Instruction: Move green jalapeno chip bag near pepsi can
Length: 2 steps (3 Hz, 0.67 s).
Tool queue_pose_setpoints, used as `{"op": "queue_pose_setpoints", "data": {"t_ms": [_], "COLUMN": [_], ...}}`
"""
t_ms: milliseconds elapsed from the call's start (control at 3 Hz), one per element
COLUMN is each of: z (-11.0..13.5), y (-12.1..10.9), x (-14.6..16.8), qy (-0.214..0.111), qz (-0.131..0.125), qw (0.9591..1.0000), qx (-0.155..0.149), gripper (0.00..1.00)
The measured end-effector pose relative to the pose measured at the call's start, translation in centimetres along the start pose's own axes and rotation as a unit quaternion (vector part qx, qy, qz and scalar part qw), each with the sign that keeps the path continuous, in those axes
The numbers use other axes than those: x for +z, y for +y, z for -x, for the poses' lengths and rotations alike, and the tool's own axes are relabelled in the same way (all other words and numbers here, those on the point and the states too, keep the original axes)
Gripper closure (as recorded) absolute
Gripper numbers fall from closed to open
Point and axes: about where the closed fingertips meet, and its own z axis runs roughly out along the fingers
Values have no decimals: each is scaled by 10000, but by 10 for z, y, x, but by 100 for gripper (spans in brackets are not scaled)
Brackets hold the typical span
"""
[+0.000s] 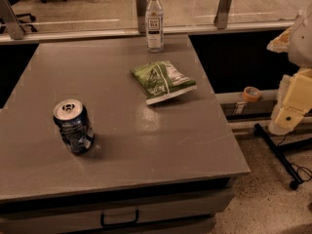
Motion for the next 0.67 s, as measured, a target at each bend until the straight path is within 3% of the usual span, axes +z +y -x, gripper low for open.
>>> {"op": "queue_pose_setpoints", "data": {"t_ms": [333,667], "z": [0,16], "y": [0,-4], "x": [0,8], "qy": [0,-509], "qz": [-1,-17], "qw": [10000,9987], "qx": [0,85], "gripper": [0,0]}}
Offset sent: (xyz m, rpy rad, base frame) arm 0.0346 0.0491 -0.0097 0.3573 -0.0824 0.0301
